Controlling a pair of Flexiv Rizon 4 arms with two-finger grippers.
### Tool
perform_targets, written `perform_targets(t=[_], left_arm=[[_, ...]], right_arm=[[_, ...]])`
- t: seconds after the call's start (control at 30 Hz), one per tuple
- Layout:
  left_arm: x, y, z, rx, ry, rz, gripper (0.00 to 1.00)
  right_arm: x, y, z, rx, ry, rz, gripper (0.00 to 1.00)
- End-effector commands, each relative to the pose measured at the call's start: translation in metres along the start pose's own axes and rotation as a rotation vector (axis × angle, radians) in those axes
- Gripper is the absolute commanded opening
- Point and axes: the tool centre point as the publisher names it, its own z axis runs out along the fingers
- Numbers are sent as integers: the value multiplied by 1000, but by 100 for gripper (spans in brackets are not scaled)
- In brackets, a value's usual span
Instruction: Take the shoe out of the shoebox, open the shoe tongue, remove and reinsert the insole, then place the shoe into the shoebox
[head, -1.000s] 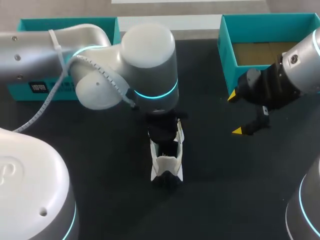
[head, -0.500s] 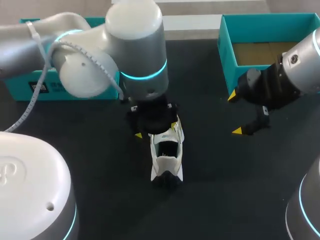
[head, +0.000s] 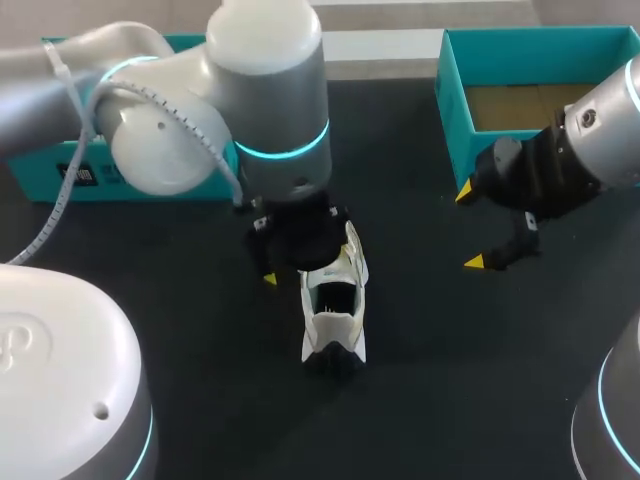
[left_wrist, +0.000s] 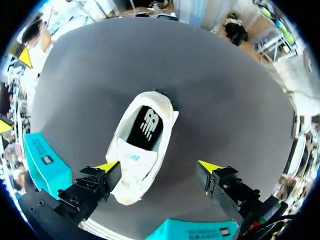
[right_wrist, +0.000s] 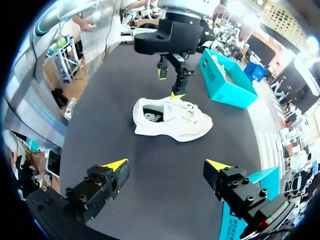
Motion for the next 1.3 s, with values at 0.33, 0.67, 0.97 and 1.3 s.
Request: perform_targets(t=[0.33,0.67,0.97,1.3], left_arm=[[32,-30,0,108,19,-921,100],[32,-30,0,108,19,-921,100],[24,-51,12,80,-31,-978,100],[7,-79,35,74,-65,-1046,100]], right_arm=[[0,1,2,4,-2,1,100],[0,1,2,4,-2,1,100],[0,1,2,4,-2,1,100],[0,1,2,4,-2,1,100]])
